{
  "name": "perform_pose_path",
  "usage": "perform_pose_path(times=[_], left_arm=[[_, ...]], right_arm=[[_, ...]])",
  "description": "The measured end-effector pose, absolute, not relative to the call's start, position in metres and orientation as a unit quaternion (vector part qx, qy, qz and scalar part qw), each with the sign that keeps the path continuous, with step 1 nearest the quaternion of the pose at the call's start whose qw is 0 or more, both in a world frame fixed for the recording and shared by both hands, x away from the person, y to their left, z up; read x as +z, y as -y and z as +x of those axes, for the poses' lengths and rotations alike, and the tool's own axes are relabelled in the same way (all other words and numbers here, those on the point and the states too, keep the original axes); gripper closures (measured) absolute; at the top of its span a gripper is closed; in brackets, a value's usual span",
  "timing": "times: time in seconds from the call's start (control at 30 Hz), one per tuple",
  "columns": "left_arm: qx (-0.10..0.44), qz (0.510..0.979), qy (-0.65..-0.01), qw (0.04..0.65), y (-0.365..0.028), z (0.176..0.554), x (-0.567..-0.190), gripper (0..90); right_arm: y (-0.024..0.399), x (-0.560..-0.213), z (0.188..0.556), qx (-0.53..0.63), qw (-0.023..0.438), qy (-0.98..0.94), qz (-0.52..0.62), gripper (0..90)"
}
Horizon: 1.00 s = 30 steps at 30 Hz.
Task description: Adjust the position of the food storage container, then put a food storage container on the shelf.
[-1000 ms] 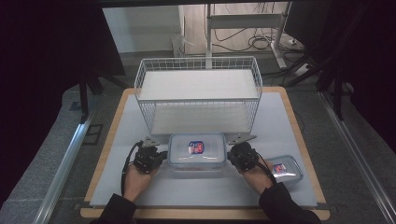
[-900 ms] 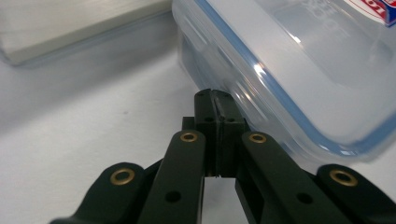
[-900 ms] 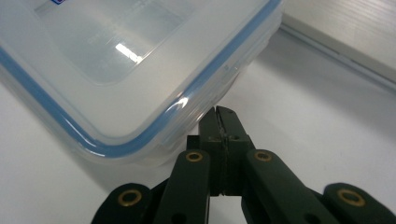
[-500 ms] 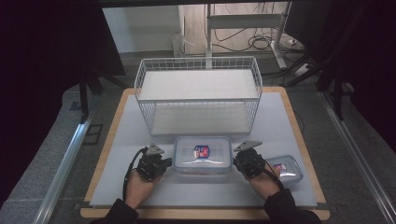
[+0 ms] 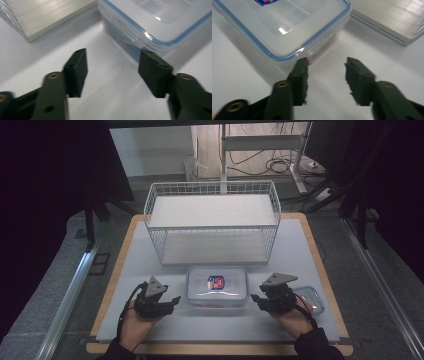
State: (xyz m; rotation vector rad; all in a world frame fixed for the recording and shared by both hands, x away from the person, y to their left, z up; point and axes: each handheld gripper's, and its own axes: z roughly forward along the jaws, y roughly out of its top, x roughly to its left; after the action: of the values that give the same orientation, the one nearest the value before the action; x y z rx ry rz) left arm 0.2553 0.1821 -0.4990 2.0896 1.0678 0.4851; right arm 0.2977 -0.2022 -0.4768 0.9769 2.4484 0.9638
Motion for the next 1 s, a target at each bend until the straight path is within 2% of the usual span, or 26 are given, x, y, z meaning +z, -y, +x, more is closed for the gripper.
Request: perform_pose_path(times=[0.1,0.2,0.27,0.3,0.33,0.53,1.0], left_arm=[[0.185,0.812,-0.411,0.37,-0.186,0.249,-0.501,26.9],[0.18,0.813,-0.409,0.374,-0.189,0.242,-0.503,22.4],[0.183,0.814,-0.405,0.372,-0.191,0.237,-0.504,15.2],[0.183,0.814,-0.405,0.372,-0.191,0.237,-0.504,13.8],[0.183,0.815,-0.403,0.374,-0.192,0.234,-0.504,12.5],[0.191,0.813,-0.399,0.379,-0.195,0.229,-0.508,5.8],[0.184,0.799,-0.403,0.407,-0.201,0.235,-0.512,3.0]], right_arm=[[0.21,-0.475,0.294,0.353,0.163,-0.856,0.341,39.0],[0.212,-0.475,0.292,0.358,0.163,-0.856,0.336,33.5],[0.215,-0.476,0.29,0.363,0.157,-0.856,0.333,27.7],[0.215,-0.476,0.29,0.363,0.157,-0.856,0.333,27.7],[0.217,-0.476,0.288,0.368,0.156,-0.854,0.333,23.1],[0.221,-0.475,0.283,0.373,0.162,-0.85,0.335,11.3],[0.225,-0.476,0.281,0.379,0.161,-0.845,0.342,5.2]])
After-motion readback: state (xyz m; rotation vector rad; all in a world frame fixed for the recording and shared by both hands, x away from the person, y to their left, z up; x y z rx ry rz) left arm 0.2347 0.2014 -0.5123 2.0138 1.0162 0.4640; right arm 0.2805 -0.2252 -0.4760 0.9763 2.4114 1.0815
